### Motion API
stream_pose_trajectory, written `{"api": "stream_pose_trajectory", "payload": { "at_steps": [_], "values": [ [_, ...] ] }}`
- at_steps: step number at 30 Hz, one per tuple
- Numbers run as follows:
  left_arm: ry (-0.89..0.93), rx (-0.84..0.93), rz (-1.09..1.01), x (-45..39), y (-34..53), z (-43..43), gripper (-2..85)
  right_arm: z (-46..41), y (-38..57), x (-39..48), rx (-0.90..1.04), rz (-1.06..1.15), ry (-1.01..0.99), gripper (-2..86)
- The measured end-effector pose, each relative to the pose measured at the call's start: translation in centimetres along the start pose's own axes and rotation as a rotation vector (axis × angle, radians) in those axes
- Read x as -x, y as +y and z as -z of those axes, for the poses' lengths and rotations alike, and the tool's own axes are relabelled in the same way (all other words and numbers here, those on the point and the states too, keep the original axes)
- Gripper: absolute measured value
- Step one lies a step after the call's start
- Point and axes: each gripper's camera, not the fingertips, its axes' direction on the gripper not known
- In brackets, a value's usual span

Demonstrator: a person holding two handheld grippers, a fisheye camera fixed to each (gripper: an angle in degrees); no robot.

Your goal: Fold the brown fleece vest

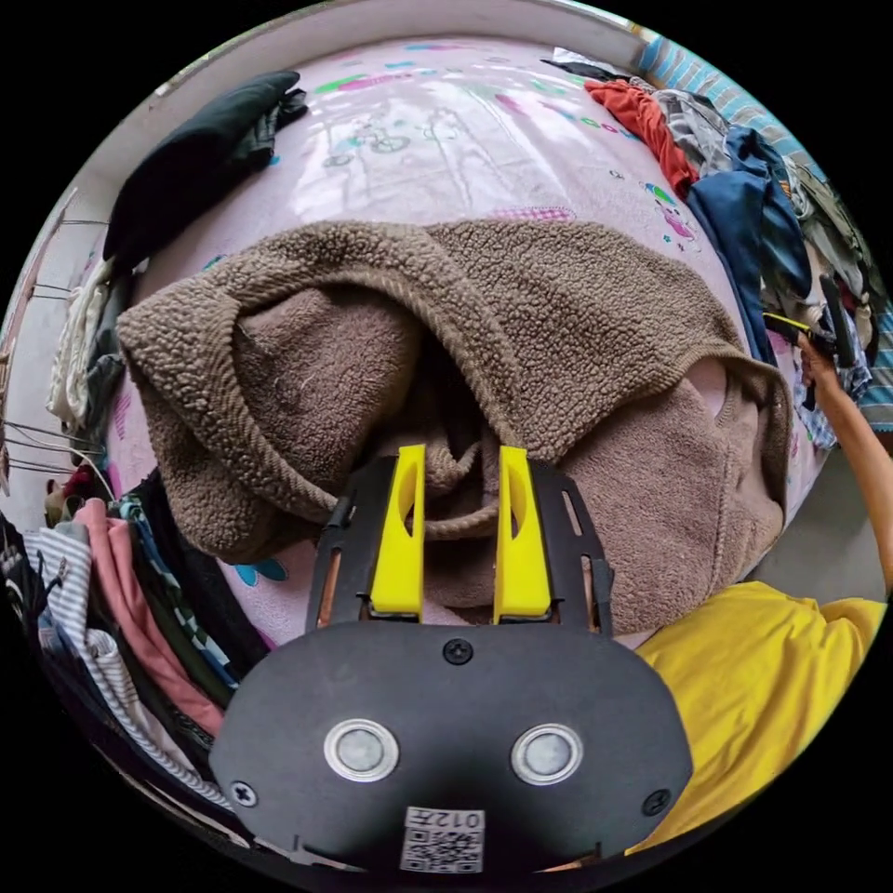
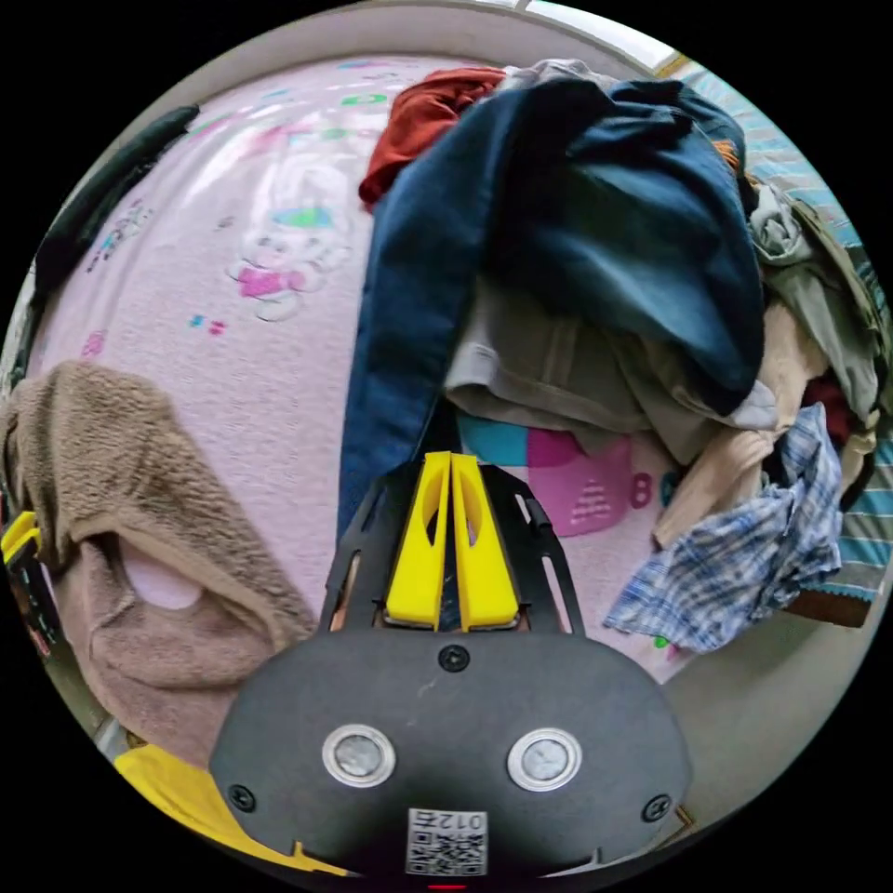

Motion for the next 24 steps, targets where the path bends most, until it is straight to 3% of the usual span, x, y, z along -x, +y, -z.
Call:
{"api": "stream_pose_trajectory", "payload": {
  "at_steps": [4,7,10,14,17,21,24],
  "values": [
    [0.047,-0.119,-0.002,-0.3,0.6,2.0,10.8,-2.4,2.2,-10.5,0.088,-0.232,0.064,0.1],
    [0.038,-0.131,-0.017,-0.5,1.5,2.1,11.0,0.9,6.6,-14.8,-0.098,-0.262,-0.054,0.6],
    [0.043,-0.175,-0.022,-0.7,2.8,2.7,11.4,5.6,11.7,-11.9,-0.273,-0.093,-0.251,2.3],
    [0.191,-0.219,-0.036,-0.1,4.6,3.0,12.3,5.6,16.0,-4.3,-0.23,0.067,-0.495,7.7],
    [0.158,-0.151,-0.116,-1.2,4.9,1.7,13.4,3.9,16.6,-1.3,-0.173,0.099,-0.561,10.5],
    [0.086,-0.051,-0.191,-2.8,5.1,-0.5,12.6,1.2,16.8,1.1,-0.081,0.156,-0.503,11.1],
    [-0.132,0.041,-0.246,-4.4,5.7,-2.4,7.6,0.3,18.2,2.4,-0.031,0.205,-0.33,5.2]
  ]
}}
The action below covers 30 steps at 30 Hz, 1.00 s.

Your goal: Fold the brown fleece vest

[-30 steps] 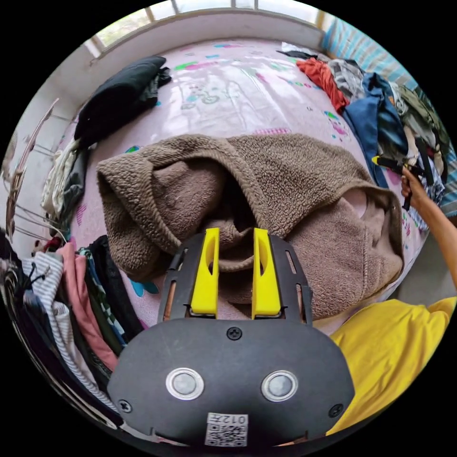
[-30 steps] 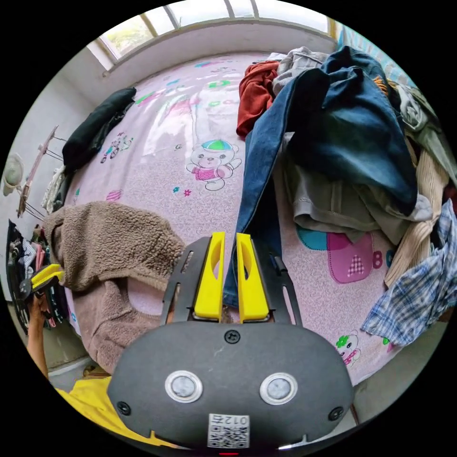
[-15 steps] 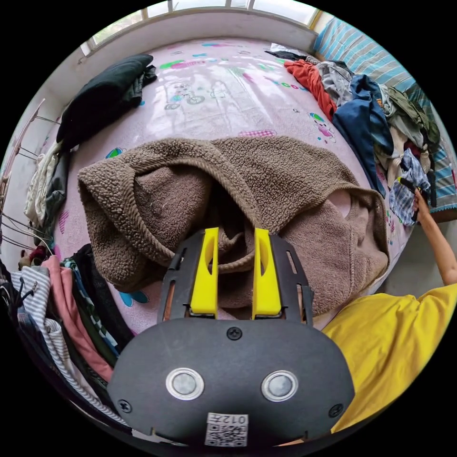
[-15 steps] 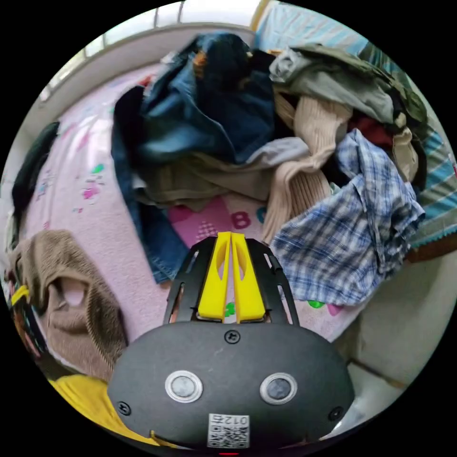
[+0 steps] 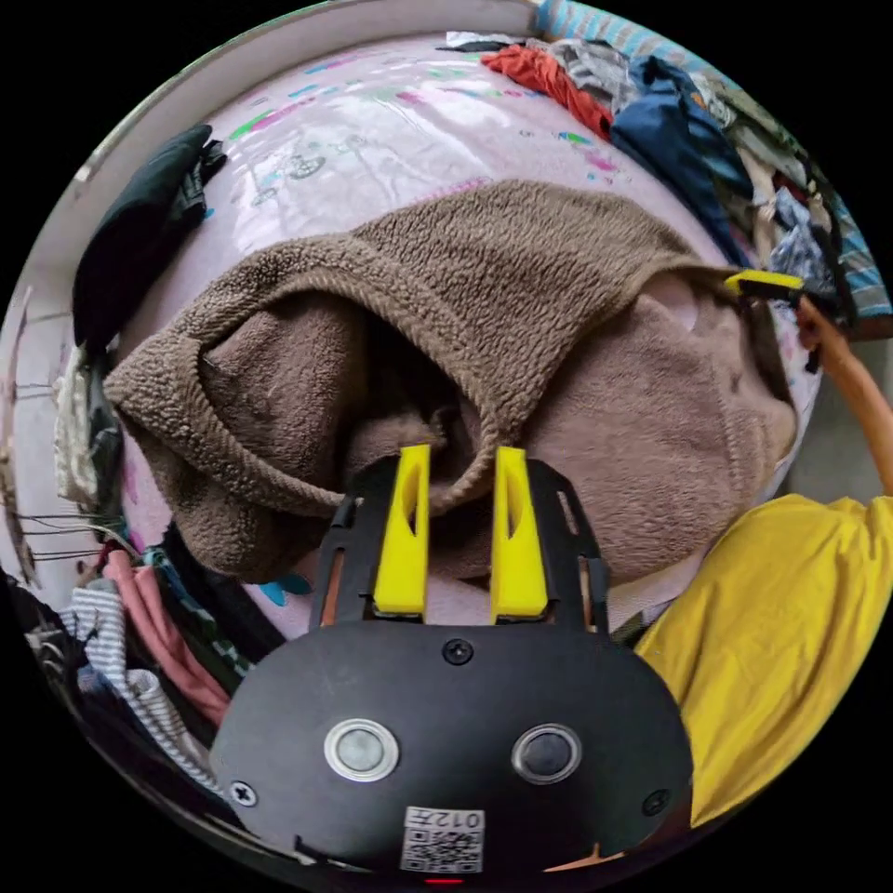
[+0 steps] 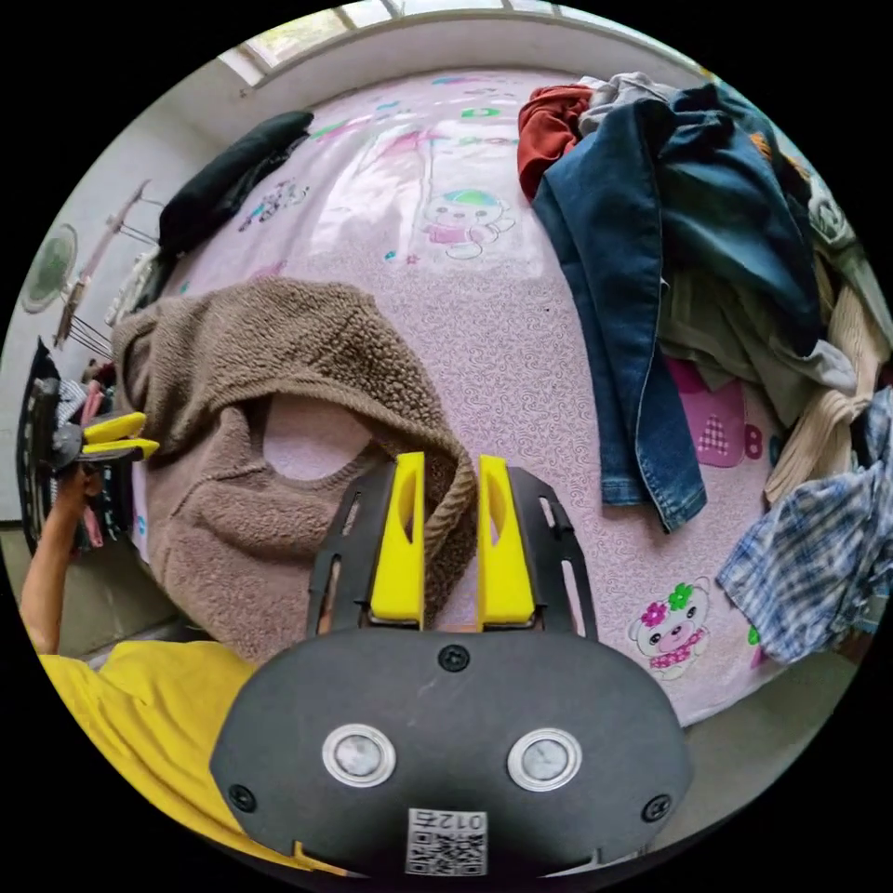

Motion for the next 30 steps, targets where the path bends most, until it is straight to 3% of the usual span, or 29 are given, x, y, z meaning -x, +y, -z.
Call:
{"api": "stream_pose_trajectory", "payload": {
  "at_steps": [2,6,10,13,18,23,30],
  "values": [
    [-0.124,0.061,-0.075,-1.2,0.9,-0.2,3.4,1.9,1.7,0.3,-0.073,0.017,0.025,3.1],
    [-0.035,-0.061,0.043,1.7,3.8,3.8,1.2,10.0,5.6,-0.5,-0.288,0.046,-0.02,1.8],
    [0.225,-0.459,0.235,8.5,10.2,14.1,0.8,20.3,8.9,-1.6,-0.539,0.051,-0.131,1.4],
    [0.272,-0.77,0.276,10.6,16.8,22.5,0.8,29.6,13.2,-1.7,-0.775,0.074,-0.249,1.4],
    [0.084,-1.09,0.303,7.3,28.5,33.5,0.8,42.1,24.9,-0.9,-1.178,0.084,-0.337,1.5],
    [-0.059,-1.384,0.26,0.0,41.0,39.5,0.9,47.4,36.1,-0.6,-1.454,0.059,-0.349,1.8],
    [-0.224,-1.531,0.203,-6.8,48.9,41.3,1.0,51.8,49.2,0.5,-1.73,0.113,-0.303,2.2]
  ]
}}
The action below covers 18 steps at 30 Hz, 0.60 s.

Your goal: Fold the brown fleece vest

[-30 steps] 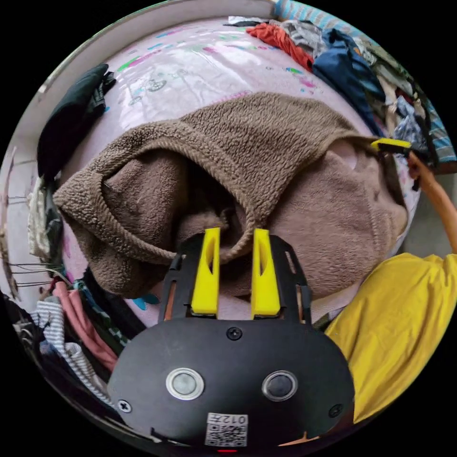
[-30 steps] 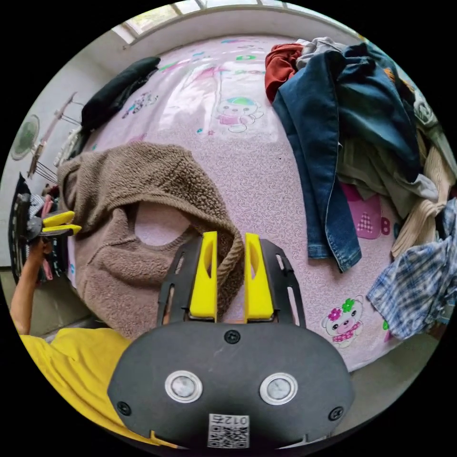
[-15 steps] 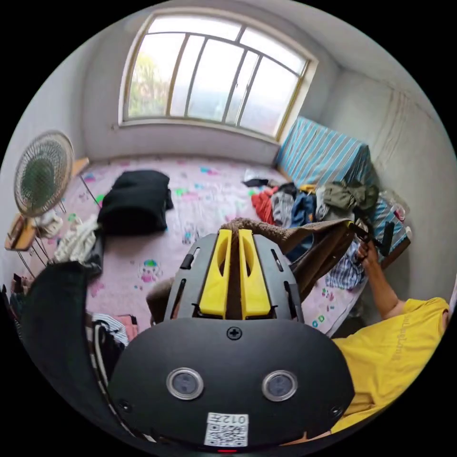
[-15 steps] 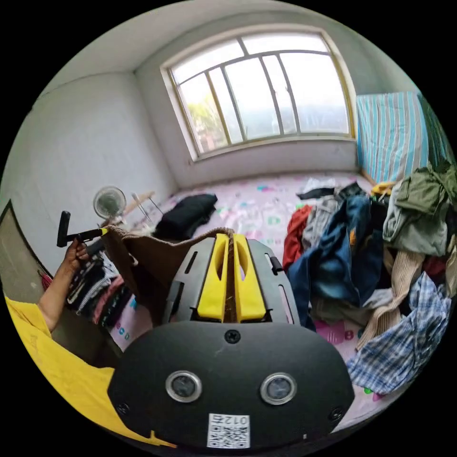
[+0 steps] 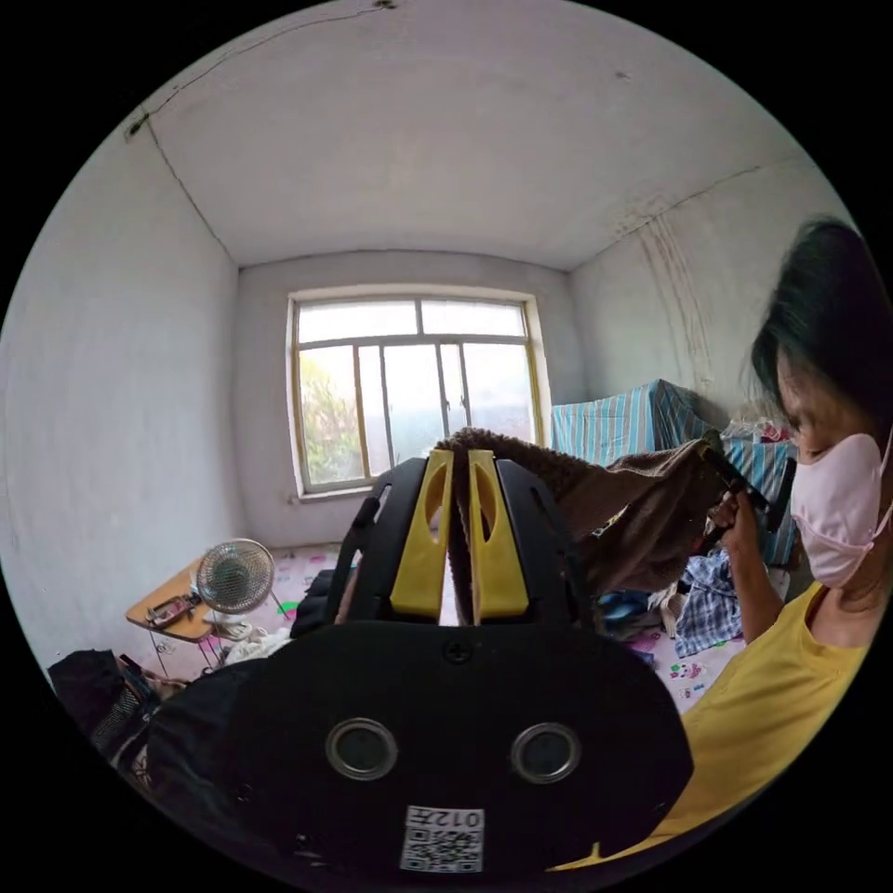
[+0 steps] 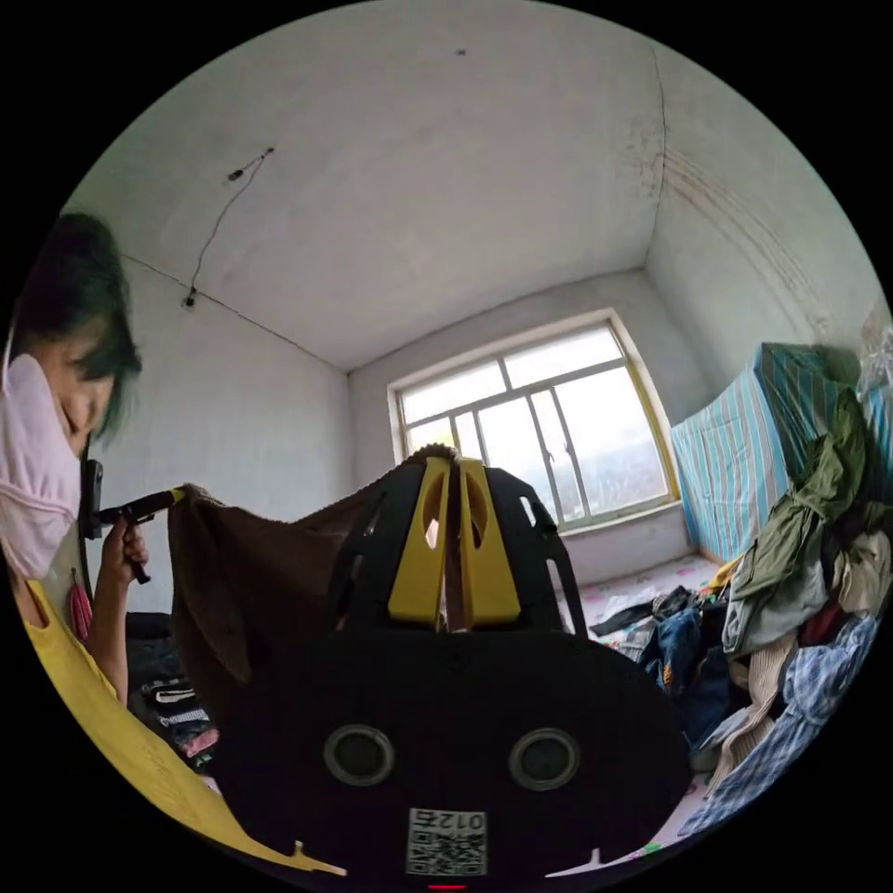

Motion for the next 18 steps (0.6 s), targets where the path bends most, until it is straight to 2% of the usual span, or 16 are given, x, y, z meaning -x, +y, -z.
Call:
{"api": "stream_pose_trajectory", "payload": {
  "at_steps": [6,9,13,16,17,18],
  "values": [
    [0.098,0.067,0.053,1.1,0.6,-3.7,0.8,0.7,-0.5,1.5,-0.016,0.053,0.031,2.4],
    [0.136,0.213,0.099,2.7,1.8,-10.9,0.8,-3.8,1.5,0.7,0.091,0.05,0.077,2.4],
    [0.16,0.588,0.173,5.4,7.4,-28.1,1.1,-14.1,7.6,-2.5,0.317,0.025,0.162,2.3],
    [0.352,0.905,0.438,7.3,16.3,-41.5,1.5,-25.2,16.8,-7.3,0.584,-0.009,0.301,2.1],
    [0.313,1.031,0.533,7.9,20.3,-45.1,1.5,-29.0,20.9,-9.7,0.703,-0.036,0.329,2.0],
    [0.267,1.066,0.566,8.1,22.0,-46.2,1.6,-32.2,25.0,-11.5,0.824,-0.005,0.401,1.9]
  ]
}}
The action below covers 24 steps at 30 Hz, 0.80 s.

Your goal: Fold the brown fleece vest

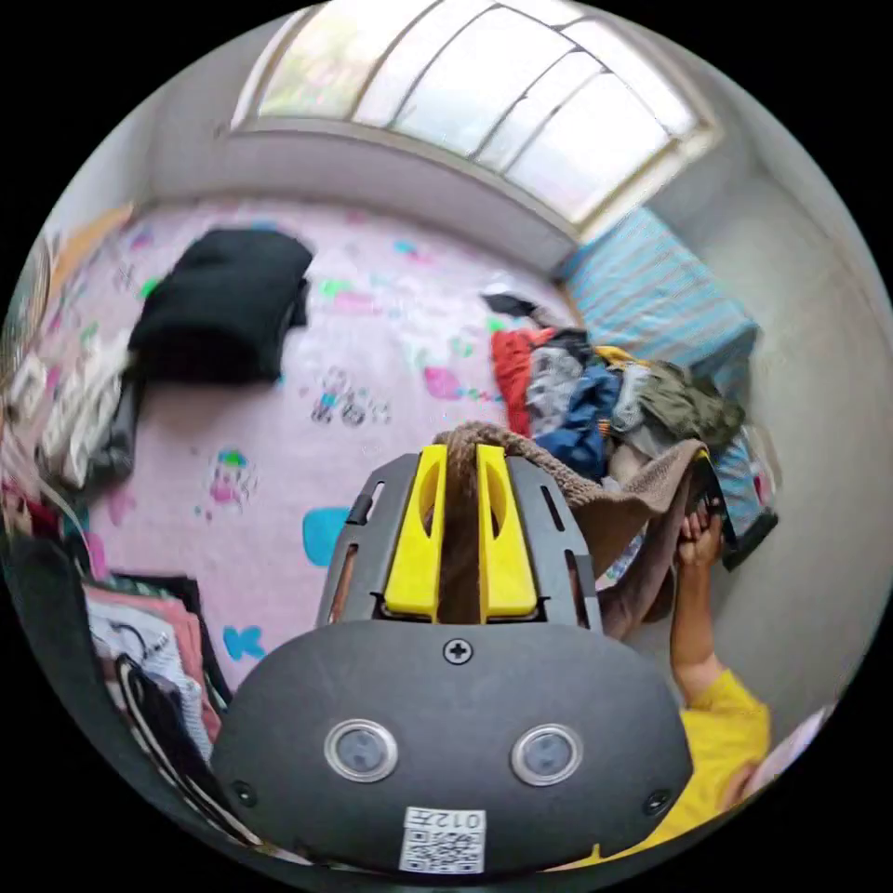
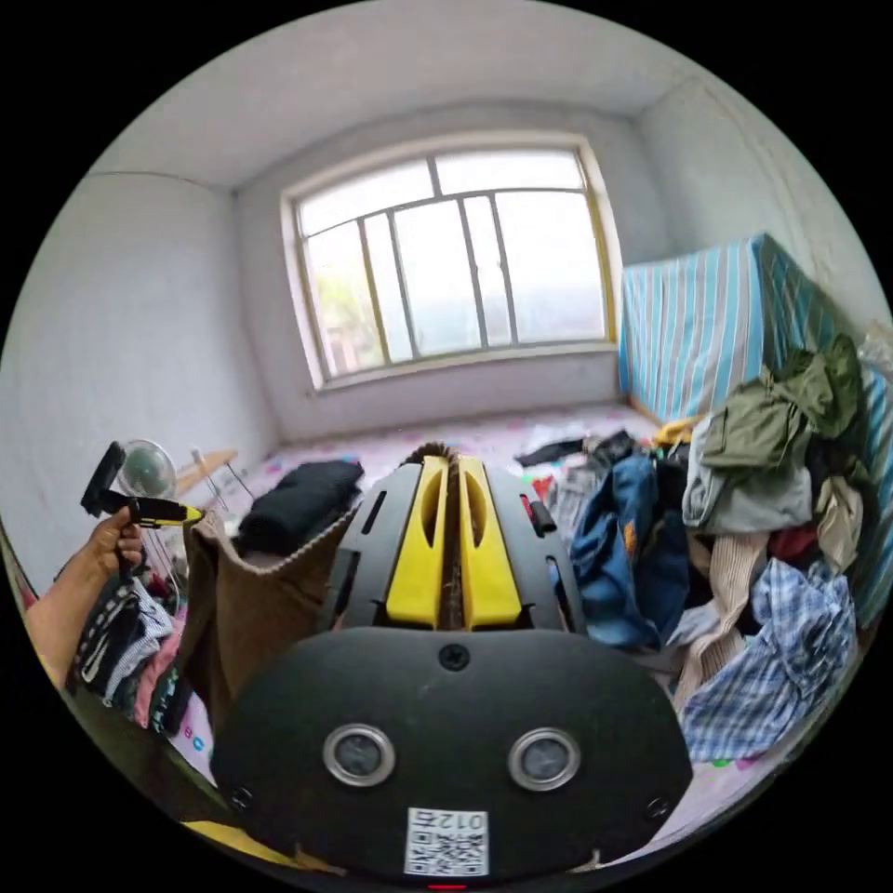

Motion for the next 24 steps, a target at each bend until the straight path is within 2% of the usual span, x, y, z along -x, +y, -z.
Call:
{"api": "stream_pose_trajectory", "payload": {
  "at_steps": [3,7,11,15,17,22,24],
  "values": [
    [-0.062,-0.035,0.121,3.0,0.3,-4.5,1.3,-9.2,2.6,-0.7,0.212,0.022,0.101,1.7],
    [-0.102,-0.021,-0.004,2.3,3.6,-8.5,1.2,-14.5,7.8,-0.7,0.347,0.078,0.066,1.1],
    [-0.197,0.133,-0.079,1.3,9.7,-14.1,2.0,-16.6,14.3,1.9,0.477,0.199,-0.087,0.3],
    [-0.376,0.296,-0.038,2.1,14.3,-19.4,4.4,-17.6,19.9,4.8,0.625,0.288,-0.179,0.1],
    [-0.356,0.39,-0.029,2.2,16.0,-22.5,7.3,-18.1,21.1,4.8,0.682,0.27,-0.204,0.2],
    [-0.32,0.486,0.033,1.4,16.1,-27.2,11.1,-19.0,21.3,1.7,0.737,0.137,-0.166,0.4],
    [-0.307,0.517,0.041,0.5,15.8,-28.9,10.7,-19.4,20.5,-0.7,0.734,0.067,-0.09,0.4]
  ]
}}
